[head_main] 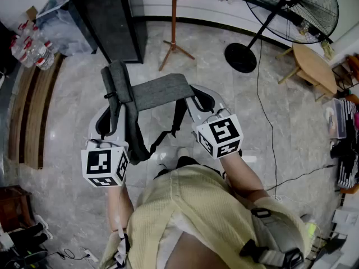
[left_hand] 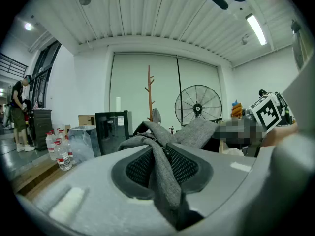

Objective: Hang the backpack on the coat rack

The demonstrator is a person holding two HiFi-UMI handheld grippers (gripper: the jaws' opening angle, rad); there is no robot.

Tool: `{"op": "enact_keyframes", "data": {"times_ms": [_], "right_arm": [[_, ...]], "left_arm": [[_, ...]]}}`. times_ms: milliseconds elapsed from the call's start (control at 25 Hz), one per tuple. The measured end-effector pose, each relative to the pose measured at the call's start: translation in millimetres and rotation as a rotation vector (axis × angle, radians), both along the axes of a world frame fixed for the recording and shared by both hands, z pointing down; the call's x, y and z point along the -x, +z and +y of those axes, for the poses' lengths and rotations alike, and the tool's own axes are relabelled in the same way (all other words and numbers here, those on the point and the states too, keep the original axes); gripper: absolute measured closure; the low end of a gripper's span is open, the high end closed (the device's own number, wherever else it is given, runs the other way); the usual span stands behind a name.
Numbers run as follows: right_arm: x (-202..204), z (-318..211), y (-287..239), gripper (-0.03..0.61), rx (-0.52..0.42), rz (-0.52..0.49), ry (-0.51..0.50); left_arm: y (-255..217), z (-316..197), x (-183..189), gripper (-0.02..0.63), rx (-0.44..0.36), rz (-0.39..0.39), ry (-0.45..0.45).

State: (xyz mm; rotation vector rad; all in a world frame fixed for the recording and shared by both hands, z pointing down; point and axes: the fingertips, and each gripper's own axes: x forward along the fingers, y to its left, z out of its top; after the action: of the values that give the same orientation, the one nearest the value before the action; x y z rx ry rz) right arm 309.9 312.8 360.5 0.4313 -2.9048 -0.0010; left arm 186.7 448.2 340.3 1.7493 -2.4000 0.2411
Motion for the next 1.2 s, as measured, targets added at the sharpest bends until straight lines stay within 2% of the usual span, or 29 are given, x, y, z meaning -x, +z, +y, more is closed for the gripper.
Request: {"op": "enact_keyframes", "data": {"times_ms": [360, 960, 1200], "right_arm": [[-3.4, -11.2, 6.5, 0.545, 0.034, -0.036, -0.017], [0.0, -76.0, -5.1, 0.541, 0.044, -0.068, -0.061], [-2.9, -102.2, -10.6, 0.541, 0.030, -0.090, -0.064]], "left_arm": [[-3.0, -8.2, -4.2, 0.522, -0.037, 0.043, -0.001], [-1.0, -68.2, -5.1, 0.526, -0.062, 0.100, -0.005], [-3.3, -92.7, -9.5, 0.526, -0.096, 0.104, 0.010]]}}
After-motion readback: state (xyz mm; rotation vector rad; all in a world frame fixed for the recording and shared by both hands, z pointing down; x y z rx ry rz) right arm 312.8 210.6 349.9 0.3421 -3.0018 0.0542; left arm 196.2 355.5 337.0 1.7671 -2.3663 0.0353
